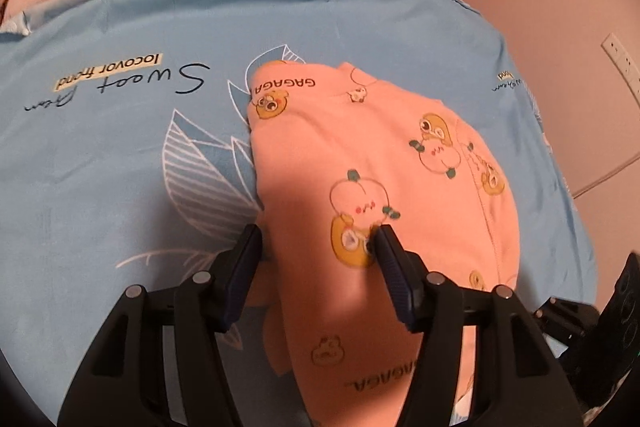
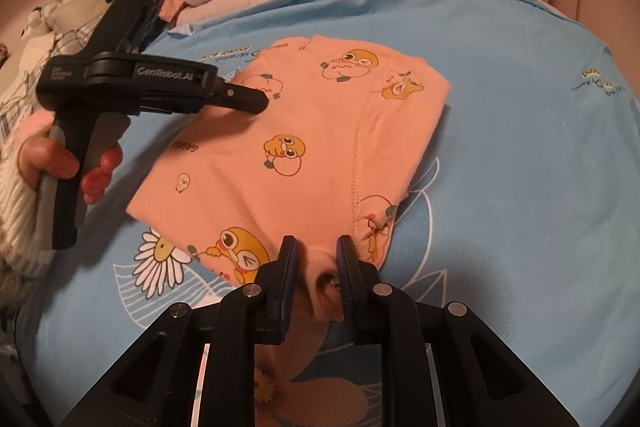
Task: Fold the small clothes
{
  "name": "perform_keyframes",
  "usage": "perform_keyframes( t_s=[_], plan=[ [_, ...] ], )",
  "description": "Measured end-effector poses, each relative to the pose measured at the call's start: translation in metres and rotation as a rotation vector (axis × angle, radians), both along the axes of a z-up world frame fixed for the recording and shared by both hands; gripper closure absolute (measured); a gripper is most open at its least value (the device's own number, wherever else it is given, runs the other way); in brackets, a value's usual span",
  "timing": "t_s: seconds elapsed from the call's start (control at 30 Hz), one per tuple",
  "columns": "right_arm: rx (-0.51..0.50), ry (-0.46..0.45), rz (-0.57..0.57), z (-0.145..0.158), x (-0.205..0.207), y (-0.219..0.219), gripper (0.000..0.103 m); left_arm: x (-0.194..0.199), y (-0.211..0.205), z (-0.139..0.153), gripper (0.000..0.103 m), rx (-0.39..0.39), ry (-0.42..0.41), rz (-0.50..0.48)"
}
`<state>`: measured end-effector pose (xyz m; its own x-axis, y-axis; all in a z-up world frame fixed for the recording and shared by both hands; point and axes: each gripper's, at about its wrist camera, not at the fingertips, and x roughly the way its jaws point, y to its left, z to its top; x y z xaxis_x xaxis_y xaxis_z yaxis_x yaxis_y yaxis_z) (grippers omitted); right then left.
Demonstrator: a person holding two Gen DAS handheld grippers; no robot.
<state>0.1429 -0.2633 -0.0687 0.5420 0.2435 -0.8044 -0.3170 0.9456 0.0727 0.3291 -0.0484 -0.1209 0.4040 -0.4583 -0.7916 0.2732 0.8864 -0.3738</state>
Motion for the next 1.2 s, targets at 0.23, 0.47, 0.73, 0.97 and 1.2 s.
perform_keyframes(
  t_s=[0.23,0.47,0.73,0.97,1.2],
  plan=[
    [0.077,-0.012,-0.035,0.011,-0.007,-0.006,0.071,-0.04,0.014,0.017,0.047,0.041,-0.082,0.005],
    [0.129,-0.083,-0.033,0.029,-0.008,0.002,0.071,-0.085,0.003,0.025,0.047,0.079,-0.171,-0.065],
    [0.12,0.004,-0.057,0.002,-0.004,0.006,0.071,-0.1,-0.004,-0.004,0.047,0.125,-0.115,-0.107],
    [0.307,0.031,-0.101,0.017,-0.013,-0.027,0.04,-0.101,0.026,-0.001,0.045,-0.02,-0.048,-0.046],
    [0.501,0.141,-0.228,-0.003,0.007,-0.071,0.035,-0.08,0.038,-0.009,0.042,-0.18,0.06,-0.012]
  ],
)
